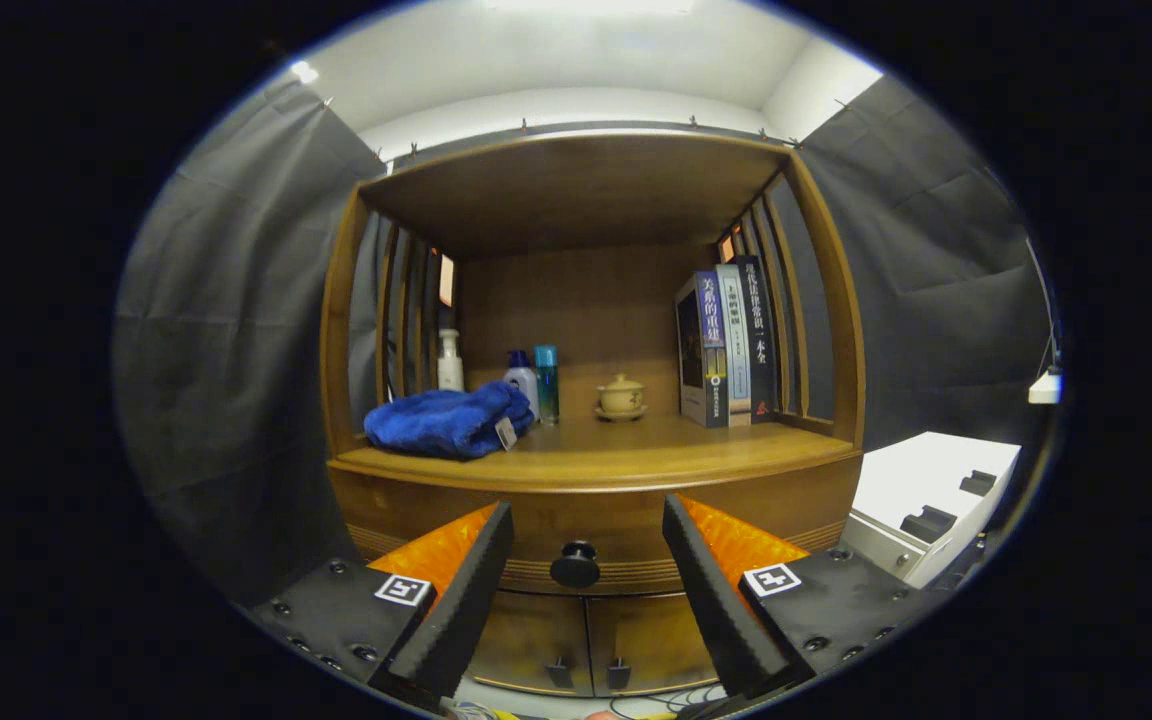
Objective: Pull open the drawer, take out the items inside it, and place them on the countertop above the cabinet.
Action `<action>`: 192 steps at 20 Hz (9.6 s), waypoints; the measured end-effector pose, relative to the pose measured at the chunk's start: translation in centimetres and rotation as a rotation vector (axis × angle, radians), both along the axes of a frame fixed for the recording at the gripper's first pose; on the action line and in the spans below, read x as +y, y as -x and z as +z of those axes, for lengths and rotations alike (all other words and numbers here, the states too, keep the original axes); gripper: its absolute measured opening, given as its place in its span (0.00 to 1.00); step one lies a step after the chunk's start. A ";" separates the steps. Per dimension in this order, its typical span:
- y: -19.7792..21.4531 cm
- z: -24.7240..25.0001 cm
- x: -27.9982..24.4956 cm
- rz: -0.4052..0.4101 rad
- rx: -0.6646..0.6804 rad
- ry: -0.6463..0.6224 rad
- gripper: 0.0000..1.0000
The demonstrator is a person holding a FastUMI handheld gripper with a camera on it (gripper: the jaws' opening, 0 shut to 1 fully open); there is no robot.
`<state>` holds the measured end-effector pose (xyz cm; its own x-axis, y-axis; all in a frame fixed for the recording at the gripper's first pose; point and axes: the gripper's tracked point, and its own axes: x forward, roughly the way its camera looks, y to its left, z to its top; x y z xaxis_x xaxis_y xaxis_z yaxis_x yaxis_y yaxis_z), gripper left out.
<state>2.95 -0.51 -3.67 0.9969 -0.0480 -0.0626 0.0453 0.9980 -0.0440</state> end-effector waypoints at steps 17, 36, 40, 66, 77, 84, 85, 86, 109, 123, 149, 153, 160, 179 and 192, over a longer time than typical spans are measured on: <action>-8.3 -9.1 -0.8 -0.098 0.106 -0.052 0.54; -0.1 -8.5 0.0 -0.096 0.132 -0.083 0.38; 2.8 -8.3 0.6 -0.088 0.139 -0.074 0.37; 10.5 -8.8 1.7 -0.068 0.211 -0.084 0.55; 10.3 3.7 2.0 0.032 0.041 -0.043 0.99; 1.3 14.8 0.5 0.119 0.075 -0.058 0.96; -0.3 14.2 0.1 0.103 0.117 -0.042 0.96; -1.8 13.1 -0.1 0.090 0.162 -0.026 0.96; -6.9 -10.3 -0.7 -0.010 1.055 -0.120 0.75; -1.7 -0.9 2.5 0.225 0.779 -0.220 0.23; -22.8 5.4 -5.6 -0.057 0.577 -0.276 0.23; -23.6 4.2 -5.8 -0.058 0.597 -0.270 0.26; -23.3 5.6 -5.6 -0.042 0.517 -0.253 0.82; 7.4 7.9 -3.2 -0.039 0.095 -0.162 0.98; 10.8 -4.5 1.0 -0.071 0.146 -0.103 0.98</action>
<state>-7.86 0.46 -8.20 0.9711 -0.1039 -0.2146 0.1167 0.9920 0.0474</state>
